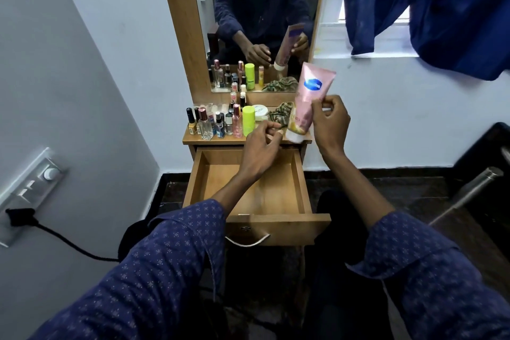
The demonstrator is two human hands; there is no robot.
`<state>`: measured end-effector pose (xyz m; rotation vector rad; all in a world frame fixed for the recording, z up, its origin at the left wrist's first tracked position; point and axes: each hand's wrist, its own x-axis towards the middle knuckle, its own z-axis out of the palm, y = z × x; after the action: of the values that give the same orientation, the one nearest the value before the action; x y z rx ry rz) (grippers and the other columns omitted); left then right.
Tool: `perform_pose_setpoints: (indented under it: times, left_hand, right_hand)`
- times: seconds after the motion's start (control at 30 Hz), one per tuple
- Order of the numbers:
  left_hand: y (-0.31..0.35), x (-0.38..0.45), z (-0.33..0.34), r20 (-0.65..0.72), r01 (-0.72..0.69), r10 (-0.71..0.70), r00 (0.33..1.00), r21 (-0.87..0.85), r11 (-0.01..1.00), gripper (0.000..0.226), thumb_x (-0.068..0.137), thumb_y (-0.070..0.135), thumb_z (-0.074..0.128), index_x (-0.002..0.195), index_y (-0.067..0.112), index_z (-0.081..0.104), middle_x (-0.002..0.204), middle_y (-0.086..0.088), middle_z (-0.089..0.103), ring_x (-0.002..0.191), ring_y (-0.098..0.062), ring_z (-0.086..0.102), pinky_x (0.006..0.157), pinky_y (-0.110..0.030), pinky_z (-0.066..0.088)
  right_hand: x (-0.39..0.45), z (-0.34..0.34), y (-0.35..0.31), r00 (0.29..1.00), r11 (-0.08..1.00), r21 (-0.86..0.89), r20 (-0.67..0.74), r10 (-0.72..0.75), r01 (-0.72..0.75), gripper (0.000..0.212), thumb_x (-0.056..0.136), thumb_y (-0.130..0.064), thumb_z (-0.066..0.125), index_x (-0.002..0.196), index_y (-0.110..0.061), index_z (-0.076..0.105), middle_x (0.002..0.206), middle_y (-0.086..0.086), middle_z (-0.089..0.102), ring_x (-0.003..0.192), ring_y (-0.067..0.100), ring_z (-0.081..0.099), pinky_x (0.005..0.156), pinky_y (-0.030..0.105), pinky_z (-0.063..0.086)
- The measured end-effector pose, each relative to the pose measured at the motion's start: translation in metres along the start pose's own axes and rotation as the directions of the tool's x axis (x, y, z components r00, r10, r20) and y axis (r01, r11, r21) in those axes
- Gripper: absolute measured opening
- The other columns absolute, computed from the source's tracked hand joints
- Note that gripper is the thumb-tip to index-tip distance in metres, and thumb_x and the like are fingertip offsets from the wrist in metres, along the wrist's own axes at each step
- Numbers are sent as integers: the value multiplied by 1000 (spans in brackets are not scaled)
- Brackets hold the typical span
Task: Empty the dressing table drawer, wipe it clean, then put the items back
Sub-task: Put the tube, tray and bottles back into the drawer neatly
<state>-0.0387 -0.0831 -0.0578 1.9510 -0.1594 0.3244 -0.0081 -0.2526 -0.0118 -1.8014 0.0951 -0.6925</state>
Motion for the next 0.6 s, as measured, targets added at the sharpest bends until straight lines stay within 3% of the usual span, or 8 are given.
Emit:
perform_pose_setpoints:
  times: [0.13, 0.27, 0.43, 0.6]
  left_hand:
    - [-15, -26, 11, 102, 98, -96, 990, -16, 995, 38, 94, 61, 57, 118, 32, 63, 104, 9, 71, 93, -14, 71, 80, -43, 62]
    - [-37, -48, 22, 202, 235, -207, 957, -123, 964, 42, 90, 46, 72, 120, 16, 69, 105, -2, 75, 92, -10, 69, 82, -28, 55]
    - [-54, -53, 18, 308, 424, -370, 876, -128, 897, 34, 93, 24, 79, 115, 1, 68, 110, -23, 74, 87, -20, 71, 78, -38, 59]
    - [-61, -50, 13, 356, 534, -499, 790, 1, 846, 23, 93, 23, 77, 101, 13, 59, 90, -7, 73, 69, -13, 70, 59, -28, 59]
  right_hand:
    - [-39, -12, 36, 983, 983, 17, -21, 181, -181, 16, 97, -26, 66, 95, -10, 62, 93, -1, 69, 76, -2, 61, 65, 20, 46]
    - [-78, -4, 63, 954, 954, 19, 41, 297, -298, 16, 95, -26, 67, 93, -11, 64, 95, 0, 73, 84, 10, 69, 68, 27, 51]
    - [-94, 7, 77, 935, 947, -78, 151, 319, -311, 17, 95, -26, 70, 100, -12, 62, 96, -3, 72, 84, 8, 69, 66, 25, 52]
    - [-97, 9, 82, 930, 945, -254, 247, 271, -208, 27, 91, -22, 74, 108, -15, 55, 100, -5, 66, 90, 7, 63, 66, 22, 51]
